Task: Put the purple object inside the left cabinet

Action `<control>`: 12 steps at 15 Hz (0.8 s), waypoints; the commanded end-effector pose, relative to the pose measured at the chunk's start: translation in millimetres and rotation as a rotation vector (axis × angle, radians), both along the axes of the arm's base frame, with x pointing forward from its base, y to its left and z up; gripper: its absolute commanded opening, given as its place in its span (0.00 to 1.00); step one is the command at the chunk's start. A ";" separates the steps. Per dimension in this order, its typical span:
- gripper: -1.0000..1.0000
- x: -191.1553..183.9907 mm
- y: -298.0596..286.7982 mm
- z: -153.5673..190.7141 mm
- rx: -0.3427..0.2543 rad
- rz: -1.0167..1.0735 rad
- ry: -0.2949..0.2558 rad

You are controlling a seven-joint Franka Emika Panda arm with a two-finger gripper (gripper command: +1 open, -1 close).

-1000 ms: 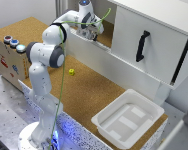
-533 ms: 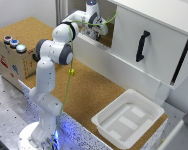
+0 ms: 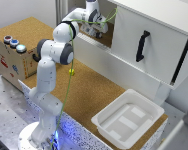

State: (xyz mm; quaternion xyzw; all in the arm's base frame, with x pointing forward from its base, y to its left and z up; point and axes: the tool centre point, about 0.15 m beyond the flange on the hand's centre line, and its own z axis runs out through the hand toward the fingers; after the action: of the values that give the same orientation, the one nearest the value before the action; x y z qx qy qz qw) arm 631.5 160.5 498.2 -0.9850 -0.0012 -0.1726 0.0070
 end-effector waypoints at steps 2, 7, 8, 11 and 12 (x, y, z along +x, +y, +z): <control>1.00 -107.6 -20.9 -11.9 0.049 0.020 -0.147; 1.00 -194.7 -8.8 -40.2 -0.013 0.161 -0.119; 1.00 -210.4 -8.9 -46.6 -0.006 0.184 -0.106; 1.00 -239.4 -6.8 -76.4 0.006 0.292 -0.050; 1.00 -242.7 -9.6 -89.2 -0.003 0.324 -0.021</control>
State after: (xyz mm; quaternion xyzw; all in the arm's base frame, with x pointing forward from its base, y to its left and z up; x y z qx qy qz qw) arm 458.2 161.3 464.0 -0.9878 -0.0925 -0.1255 0.0005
